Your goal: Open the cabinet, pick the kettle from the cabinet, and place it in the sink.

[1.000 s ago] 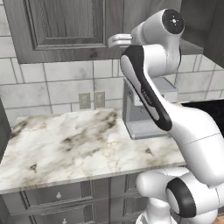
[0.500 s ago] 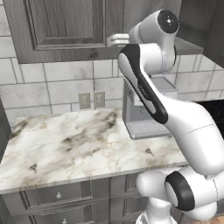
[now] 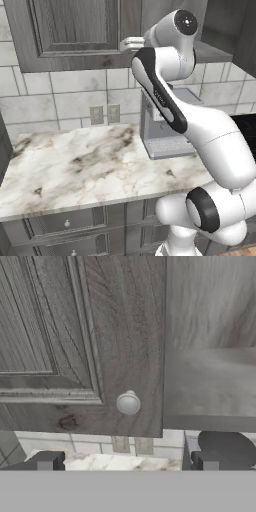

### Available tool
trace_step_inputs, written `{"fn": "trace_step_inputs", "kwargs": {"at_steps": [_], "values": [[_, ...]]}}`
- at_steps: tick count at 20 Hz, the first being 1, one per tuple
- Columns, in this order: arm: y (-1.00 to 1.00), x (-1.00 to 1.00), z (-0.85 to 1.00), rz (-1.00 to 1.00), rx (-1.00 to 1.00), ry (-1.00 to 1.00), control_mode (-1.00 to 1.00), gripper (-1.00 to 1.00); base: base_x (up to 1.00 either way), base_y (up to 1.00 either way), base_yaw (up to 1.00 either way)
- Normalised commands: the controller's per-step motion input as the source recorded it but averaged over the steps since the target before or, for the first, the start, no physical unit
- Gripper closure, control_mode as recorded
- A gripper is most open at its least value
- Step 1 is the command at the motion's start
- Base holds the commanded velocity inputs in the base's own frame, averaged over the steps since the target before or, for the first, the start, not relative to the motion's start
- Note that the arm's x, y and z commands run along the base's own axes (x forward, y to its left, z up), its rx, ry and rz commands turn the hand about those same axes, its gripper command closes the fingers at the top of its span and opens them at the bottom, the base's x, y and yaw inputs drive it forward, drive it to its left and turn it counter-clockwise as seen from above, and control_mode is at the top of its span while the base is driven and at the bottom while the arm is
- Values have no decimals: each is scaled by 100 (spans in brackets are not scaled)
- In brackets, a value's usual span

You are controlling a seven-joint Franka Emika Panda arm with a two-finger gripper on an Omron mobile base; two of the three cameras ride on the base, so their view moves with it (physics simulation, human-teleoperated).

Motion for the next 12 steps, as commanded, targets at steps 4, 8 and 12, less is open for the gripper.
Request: {"fn": "trace_step_inputs", "kwargs": {"at_steps": [4, 8, 12], "values": [[8, 20, -8, -2, 0, 0, -100, -100, 0, 0, 0], [5, 22, -5, -1, 0, 0, -100, -100, 0, 0, 0], [1, 22, -2, -1, 0, 0, -100, -100, 0, 0, 0]]}}
